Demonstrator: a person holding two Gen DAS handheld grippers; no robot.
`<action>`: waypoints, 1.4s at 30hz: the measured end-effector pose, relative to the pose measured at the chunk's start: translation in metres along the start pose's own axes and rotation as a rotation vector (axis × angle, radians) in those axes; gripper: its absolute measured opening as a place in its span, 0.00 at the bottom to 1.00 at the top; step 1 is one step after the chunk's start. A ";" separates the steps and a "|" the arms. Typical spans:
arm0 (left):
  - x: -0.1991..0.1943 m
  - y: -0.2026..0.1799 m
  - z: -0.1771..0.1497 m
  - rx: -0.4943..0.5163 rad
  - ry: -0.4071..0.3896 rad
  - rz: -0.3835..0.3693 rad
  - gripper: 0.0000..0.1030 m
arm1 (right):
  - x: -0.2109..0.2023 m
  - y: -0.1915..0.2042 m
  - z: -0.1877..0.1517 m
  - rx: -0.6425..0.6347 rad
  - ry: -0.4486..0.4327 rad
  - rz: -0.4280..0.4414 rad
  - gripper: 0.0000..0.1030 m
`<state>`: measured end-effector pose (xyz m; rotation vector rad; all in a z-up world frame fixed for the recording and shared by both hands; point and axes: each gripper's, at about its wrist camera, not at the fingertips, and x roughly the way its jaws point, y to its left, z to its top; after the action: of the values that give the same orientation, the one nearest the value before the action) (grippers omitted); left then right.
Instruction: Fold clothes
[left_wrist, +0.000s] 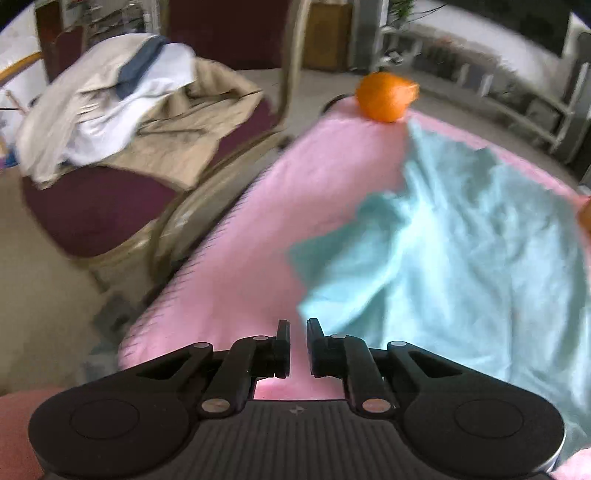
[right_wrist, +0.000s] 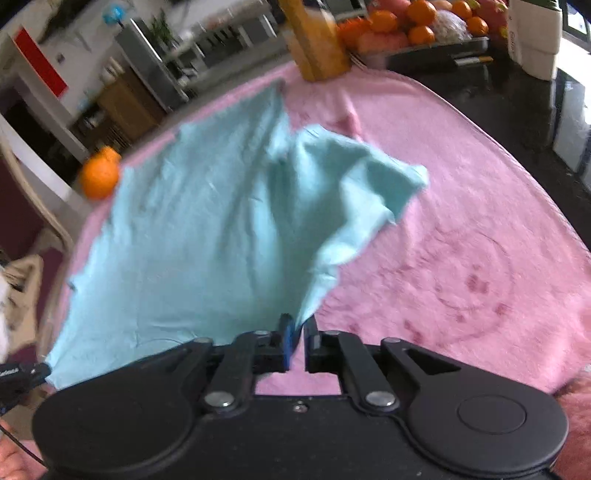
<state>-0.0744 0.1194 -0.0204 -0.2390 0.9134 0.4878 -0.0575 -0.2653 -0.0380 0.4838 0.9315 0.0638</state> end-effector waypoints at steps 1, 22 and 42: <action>-0.003 0.004 -0.001 -0.002 0.004 0.016 0.12 | -0.001 -0.001 0.001 0.000 0.005 -0.013 0.12; -0.013 -0.064 -0.034 0.425 0.167 -0.255 0.19 | 0.039 0.045 -0.023 -0.298 0.223 -0.012 0.18; -0.006 -0.133 0.015 0.488 0.093 -0.412 0.22 | 0.015 -0.042 0.118 0.198 -0.067 0.016 0.41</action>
<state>-0.0007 0.0086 -0.0081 -0.0004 1.0139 -0.1325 0.0375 -0.3431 -0.0081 0.6729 0.8720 -0.0302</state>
